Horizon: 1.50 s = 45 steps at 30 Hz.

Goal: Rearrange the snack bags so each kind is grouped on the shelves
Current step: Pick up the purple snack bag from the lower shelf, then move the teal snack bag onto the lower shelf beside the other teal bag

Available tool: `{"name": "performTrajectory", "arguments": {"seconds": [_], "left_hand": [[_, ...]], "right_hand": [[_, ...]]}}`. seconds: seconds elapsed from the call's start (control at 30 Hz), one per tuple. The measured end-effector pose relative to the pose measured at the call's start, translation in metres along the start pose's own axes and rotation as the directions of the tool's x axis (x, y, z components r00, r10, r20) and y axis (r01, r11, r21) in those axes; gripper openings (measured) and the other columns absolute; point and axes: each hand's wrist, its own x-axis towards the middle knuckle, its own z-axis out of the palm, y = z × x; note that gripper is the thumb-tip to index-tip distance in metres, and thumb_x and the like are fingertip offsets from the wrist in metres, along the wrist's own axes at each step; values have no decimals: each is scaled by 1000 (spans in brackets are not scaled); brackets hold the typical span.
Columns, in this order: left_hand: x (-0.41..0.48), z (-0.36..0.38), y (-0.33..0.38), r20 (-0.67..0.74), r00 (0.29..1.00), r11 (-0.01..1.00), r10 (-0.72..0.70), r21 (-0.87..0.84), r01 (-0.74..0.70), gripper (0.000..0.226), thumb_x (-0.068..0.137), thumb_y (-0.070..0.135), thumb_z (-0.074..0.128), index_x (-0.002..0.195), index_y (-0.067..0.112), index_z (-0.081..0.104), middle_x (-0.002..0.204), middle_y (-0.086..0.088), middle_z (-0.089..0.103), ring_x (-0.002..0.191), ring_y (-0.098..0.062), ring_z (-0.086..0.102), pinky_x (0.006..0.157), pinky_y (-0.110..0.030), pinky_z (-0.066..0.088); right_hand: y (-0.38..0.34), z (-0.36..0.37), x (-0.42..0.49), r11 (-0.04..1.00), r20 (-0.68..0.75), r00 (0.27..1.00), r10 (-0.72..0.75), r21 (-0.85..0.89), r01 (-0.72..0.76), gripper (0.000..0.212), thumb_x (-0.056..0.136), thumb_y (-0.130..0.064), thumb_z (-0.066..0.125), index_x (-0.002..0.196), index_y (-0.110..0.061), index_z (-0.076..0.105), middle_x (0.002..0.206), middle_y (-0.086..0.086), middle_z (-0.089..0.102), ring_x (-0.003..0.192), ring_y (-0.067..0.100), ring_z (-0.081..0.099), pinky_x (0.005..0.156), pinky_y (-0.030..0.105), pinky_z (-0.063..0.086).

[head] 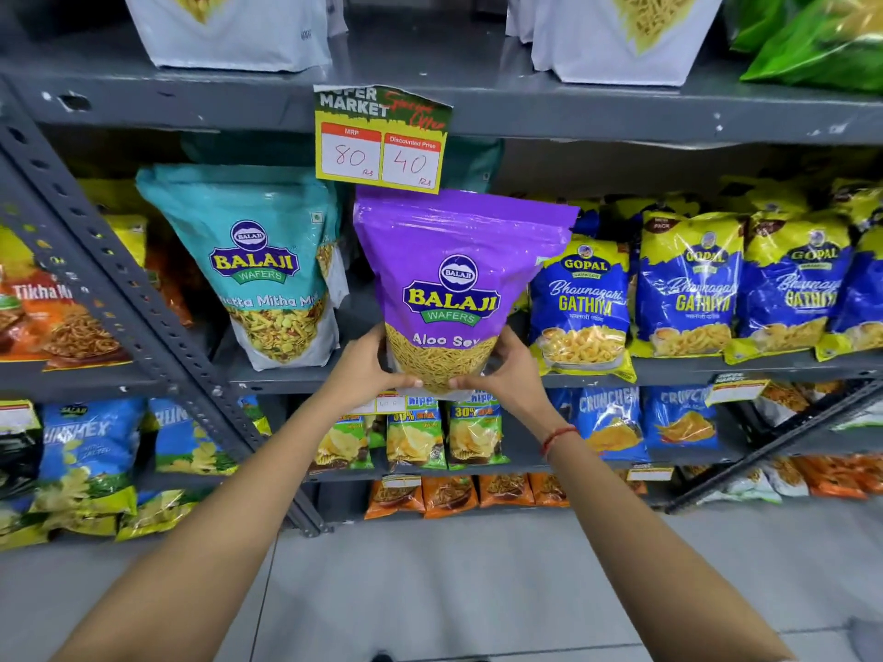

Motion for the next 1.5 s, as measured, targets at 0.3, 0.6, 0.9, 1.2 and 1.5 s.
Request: {"name": "performTrajectory", "arguments": {"seconds": [0.3, 0.6, 0.9, 1.2, 1.5], "left_hand": [[-56, -60, 99, 4, 971, 968, 241, 76, -240, 78, 45, 62, 77, 111, 29, 52, 111, 5, 68, 103, -12, 63, 90, -36, 50], [-51, -146, 216, -152, 881, 894, 448, 75, -442, 55, 56, 19, 86, 99, 29, 53, 93, 21, 62, 77, 18, 59, 73, -3, 44], [16, -198, 257, -156, 883, 896, 443, 116, -429, 75, 71, 22, 78, 133, 14, 36, 127, 3, 51, 117, -10, 47, 89, -15, 34], [34, -191, 242, -170, 910, 925, 379, 81, -370, 75, 81, 26, 67, 142, 13, 25, 132, 15, 24, 114, -2, 24, 86, -8, 22], [18, -200, 218, -646, 675, 828, 357, -116, -549, 55, 76, 21, 72, 126, 15, 48, 118, -3, 59, 102, -16, 60, 88, -26, 48]], "right_hand": [[-99, -56, -70, 978, -105, 974, -201, 38, 206, 65, 46, -24, 93, 96, -38, 54, 88, -23, 70, 85, -14, 65, 70, 6, 49], [-233, -116, -56, 870, -209, 851, -482, -3, 492, 80, 43, -29, 93, 112, -15, 56, 97, 1, 76, 91, 9, 72, 81, 28, 58], [-293, -116, 29, 826, -235, 800, -552, -26, 563, 71, 55, -19, 91, 109, -21, 45, 110, 7, 69, 98, 19, 68, 92, 35, 55], [-280, -99, 62, 868, -239, 837, -493, -60, 494, 93, 39, -73, 74, 112, -28, 39, 118, 11, 67, 106, 26, 66, 94, 52, 52], [-290, -58, 21, 744, -545, 529, -651, -316, 589, 68, 78, -30, 75, 133, -5, 43, 129, 16, 56, 117, 34, 54, 100, 51, 45]]}}
